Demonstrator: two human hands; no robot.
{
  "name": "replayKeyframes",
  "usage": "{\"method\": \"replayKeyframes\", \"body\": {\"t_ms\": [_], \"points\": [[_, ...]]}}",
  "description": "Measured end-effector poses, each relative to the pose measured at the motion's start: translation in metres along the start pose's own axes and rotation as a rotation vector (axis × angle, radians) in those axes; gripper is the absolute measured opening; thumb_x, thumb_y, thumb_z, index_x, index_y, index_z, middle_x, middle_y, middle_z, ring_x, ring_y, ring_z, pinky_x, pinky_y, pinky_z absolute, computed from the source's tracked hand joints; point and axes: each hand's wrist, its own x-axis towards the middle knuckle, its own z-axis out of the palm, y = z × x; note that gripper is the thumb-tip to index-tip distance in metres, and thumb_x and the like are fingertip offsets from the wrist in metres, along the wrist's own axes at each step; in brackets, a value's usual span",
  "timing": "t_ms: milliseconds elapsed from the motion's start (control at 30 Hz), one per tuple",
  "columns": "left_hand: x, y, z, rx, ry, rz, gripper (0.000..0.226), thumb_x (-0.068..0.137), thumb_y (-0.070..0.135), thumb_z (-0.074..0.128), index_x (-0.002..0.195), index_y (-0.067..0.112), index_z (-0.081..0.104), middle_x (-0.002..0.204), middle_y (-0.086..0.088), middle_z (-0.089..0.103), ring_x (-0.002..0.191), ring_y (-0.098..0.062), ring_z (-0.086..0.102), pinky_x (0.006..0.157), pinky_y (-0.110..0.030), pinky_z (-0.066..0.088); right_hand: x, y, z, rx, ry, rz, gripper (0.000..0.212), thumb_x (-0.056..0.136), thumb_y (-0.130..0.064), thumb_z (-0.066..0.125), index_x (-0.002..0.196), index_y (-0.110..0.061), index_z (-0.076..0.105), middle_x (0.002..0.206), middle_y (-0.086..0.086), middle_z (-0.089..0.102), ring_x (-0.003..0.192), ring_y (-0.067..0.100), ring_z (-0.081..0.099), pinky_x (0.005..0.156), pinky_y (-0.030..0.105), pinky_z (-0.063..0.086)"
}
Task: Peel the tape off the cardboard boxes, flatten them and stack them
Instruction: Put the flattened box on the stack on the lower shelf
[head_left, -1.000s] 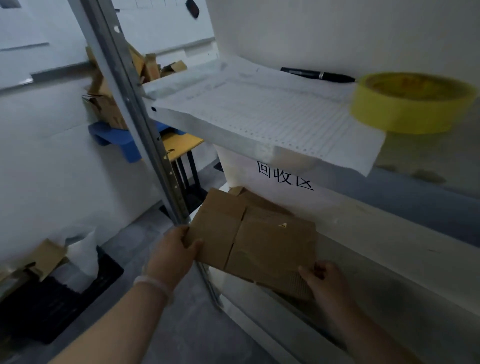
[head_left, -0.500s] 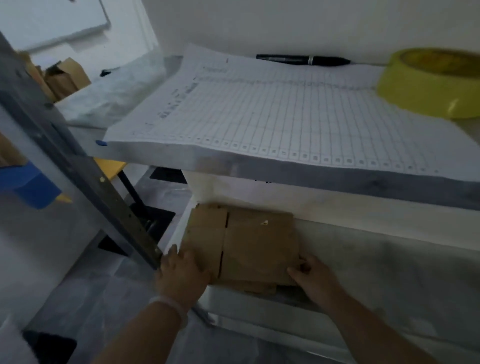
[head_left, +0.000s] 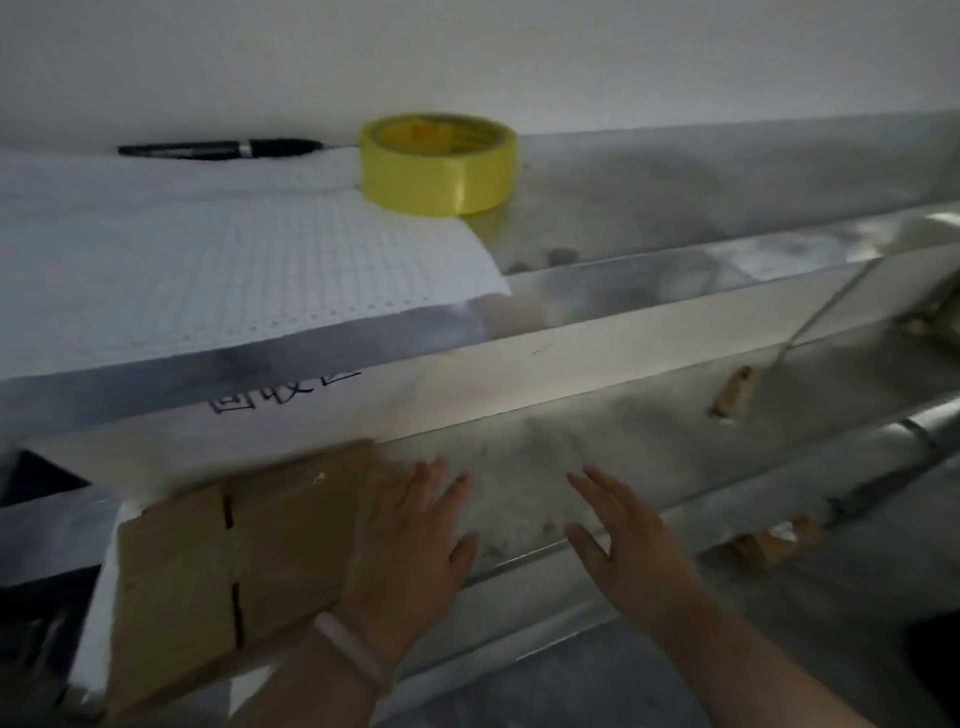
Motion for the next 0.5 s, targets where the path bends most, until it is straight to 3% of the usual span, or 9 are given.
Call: {"method": "replayKeyframes", "body": {"t_ms": [100,367,500], "points": [[0.035,0.058,0.009,0.006,0.009,0.120,0.054,0.079,0.052,0.042,0.123,0.026,0.060,0.130,-0.001,0.058,0.119,-0.024,0.054,0.104,-0.046,0.035,-0.012,0.040,-0.040,-0.102,0.069,-0.013,0.050,0.090,-0.047,0.046,0.131,-0.021,0.058,0.134,0.001,0.058,0.120,0.019,0.056,0.095,0.037,0.051],[0.120,0.260,0.041,-0.104,0.087,0.390,0.053,0.082,0.048,0.044,0.127,0.023,0.056,0.129,-0.002,0.057,0.118,-0.023,0.052,0.103,-0.047,0.039,-0.048,0.187,-0.162,-0.304,0.124,0.162,0.062,0.087,-0.057,0.041,0.136,-0.022,0.054,0.141,0.002,0.053,0.130,0.021,0.050,0.107,0.036,0.033],[0.155,0.360,0.057,-0.153,0.118,0.499,0.052,0.082,0.047,0.048,0.128,0.023,0.056,0.131,-0.001,0.056,0.120,-0.023,0.049,0.104,-0.043,0.036,-0.069,0.260,-0.221,-0.341,0.152,0.230,0.066,0.084,-0.058,0.045,0.137,-0.020,0.053,0.145,0.004,0.049,0.134,0.022,0.045,0.111,0.042,0.035]]}}
